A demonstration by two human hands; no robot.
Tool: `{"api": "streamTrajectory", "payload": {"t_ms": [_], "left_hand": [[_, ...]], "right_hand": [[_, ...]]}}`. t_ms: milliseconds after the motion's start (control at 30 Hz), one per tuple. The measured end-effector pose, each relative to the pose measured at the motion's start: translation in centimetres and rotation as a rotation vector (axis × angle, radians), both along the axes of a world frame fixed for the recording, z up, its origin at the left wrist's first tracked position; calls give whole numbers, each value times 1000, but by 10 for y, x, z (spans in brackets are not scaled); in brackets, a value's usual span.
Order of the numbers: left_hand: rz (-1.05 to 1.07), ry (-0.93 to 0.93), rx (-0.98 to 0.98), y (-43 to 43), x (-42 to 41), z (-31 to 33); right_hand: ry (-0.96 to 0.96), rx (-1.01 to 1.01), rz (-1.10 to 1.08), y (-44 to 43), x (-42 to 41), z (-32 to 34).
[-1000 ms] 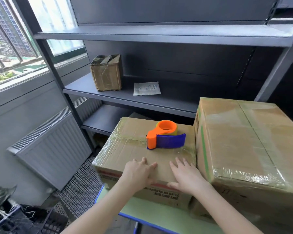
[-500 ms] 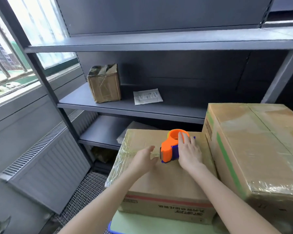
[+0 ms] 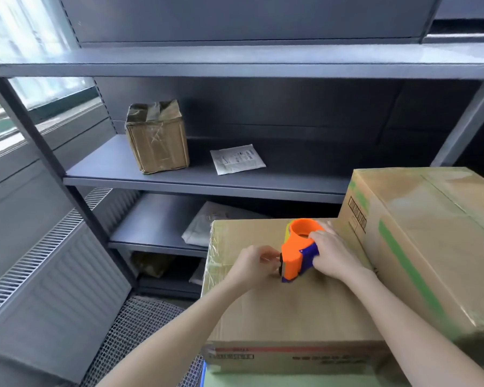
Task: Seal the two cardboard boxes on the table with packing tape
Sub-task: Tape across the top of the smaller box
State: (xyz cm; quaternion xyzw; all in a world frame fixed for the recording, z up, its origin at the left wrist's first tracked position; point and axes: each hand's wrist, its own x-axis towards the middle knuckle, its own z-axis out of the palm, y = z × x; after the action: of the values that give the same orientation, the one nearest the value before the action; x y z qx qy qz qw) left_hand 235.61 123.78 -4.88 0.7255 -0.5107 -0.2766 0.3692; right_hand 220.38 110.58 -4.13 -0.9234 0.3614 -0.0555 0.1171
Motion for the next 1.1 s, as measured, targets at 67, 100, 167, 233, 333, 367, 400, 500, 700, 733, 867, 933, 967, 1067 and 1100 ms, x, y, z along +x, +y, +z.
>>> {"api": "streamTrajectory", "payload": {"t_ms": [67, 100, 167, 233, 333, 367, 400, 500, 700, 733, 867, 933, 967, 1067, 1100], "left_hand": [[-7, -4, -31, 5, 9, 2], [-6, -4, -46, 8, 15, 3], [20, 13, -66, 14, 28, 7], [72, 49, -77, 21, 41, 12], [148, 166, -98, 30, 59, 19], [166, 190, -106, 33, 64, 20], [178, 190, -111, 36, 68, 20], [200, 163, -118, 45, 78, 19], [312, 130, -98, 54, 90, 17], [330, 138, -84, 55, 92, 18], [398, 211, -21, 57, 104, 25], [398, 280, 4, 57, 107, 27], [397, 299, 20, 57, 107, 28], [416, 292, 77, 55, 107, 31], [424, 286, 94, 54, 107, 32]], "right_hand": [[-4, 13, 8, 3, 6, 1], [-6, 24, 7, 5, 11, 2], [-27, 62, 11, 11, 20, 6], [-46, 94, 44, 19, 30, 11], [-67, 103, 91, 31, 46, 17], [-93, 112, 96, 34, 50, 19], [-134, 129, 100, 38, 55, 20], [-213, 131, 95, 45, 67, 22], [-329, 16, 123, 54, 93, 31], [-329, 25, 133, 54, 97, 32], [-270, 67, 185, 50, 106, 37], [-248, 88, 215, 48, 108, 38], [-232, 87, 229, 47, 109, 39], [-194, 61, 258, 44, 109, 44], [-185, 63, 261, 43, 110, 45]]}}
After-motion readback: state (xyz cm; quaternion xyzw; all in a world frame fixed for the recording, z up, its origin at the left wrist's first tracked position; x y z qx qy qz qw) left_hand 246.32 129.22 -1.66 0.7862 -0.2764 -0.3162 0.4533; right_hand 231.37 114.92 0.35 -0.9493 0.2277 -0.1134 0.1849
